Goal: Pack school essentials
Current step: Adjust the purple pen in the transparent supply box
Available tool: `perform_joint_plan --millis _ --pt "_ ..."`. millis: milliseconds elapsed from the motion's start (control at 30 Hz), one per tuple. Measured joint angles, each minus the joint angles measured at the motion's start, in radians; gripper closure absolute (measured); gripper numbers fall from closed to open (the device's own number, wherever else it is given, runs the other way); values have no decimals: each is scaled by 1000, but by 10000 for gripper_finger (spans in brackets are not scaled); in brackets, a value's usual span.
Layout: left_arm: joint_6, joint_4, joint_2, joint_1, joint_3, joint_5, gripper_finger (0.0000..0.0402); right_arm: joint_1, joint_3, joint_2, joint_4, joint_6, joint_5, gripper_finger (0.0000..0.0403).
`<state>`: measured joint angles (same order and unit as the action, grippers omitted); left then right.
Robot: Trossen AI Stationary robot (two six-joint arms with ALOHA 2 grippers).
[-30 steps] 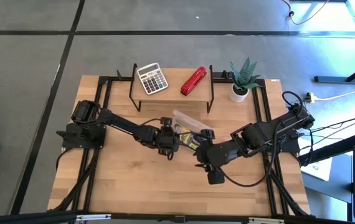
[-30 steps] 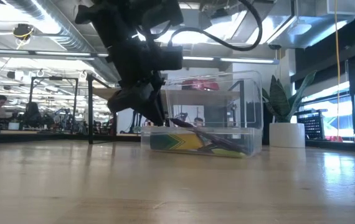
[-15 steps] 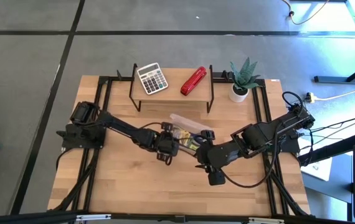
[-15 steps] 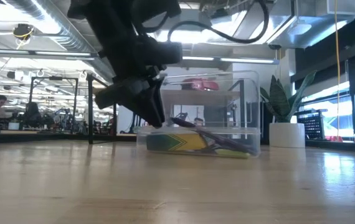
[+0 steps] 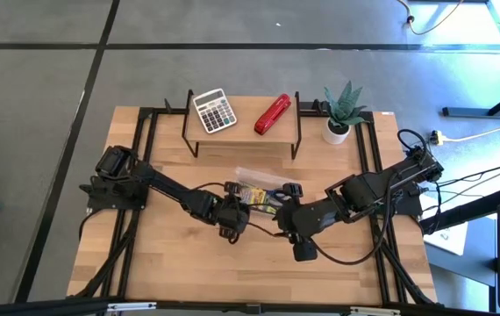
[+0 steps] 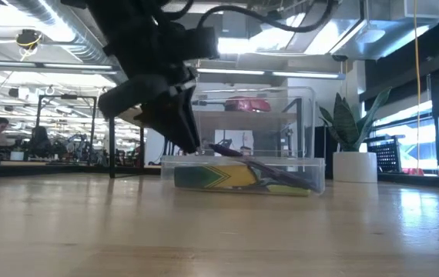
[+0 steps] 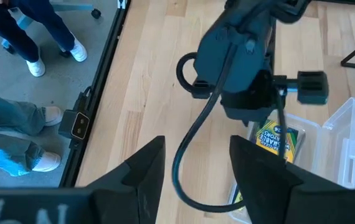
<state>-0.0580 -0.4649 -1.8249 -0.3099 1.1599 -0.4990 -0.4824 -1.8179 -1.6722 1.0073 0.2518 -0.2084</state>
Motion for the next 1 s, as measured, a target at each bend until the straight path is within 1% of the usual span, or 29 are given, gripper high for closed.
perform_joint_plan --millis 100,233,467,567,667,767,833,900,1000 --pt "-52 -4 37 -5 0 -20 308 0 0 0 0 4 0 222" --pt "-107 -26 123 -32 0 -45 308 0 0 0 4 6 0 222" --pt "-203 -72 291 -154 0 -217 308 1 0 -1 9 29 3 222" --pt "-263 -87 341 -210 0 -267 308 1 9 -1 3 6 35 222" --pt "-316 -102 374 -266 0 -331 308 0 51 -9 -16 -26 72 221" --pt "-337 -109 386 -319 0 -399 308 0 127 -18 -68 -57 87 221" --pt "-361 -114 392 -348 0 -421 308 1 165 -22 -108 -73 90 221" --pt "-393 -116 399 -374 0 -436 308 3 186 -28 -142 -73 78 221" --pt "-433 -133 403 -403 0 -456 308 8 215 -44 -201 -47 25 221"
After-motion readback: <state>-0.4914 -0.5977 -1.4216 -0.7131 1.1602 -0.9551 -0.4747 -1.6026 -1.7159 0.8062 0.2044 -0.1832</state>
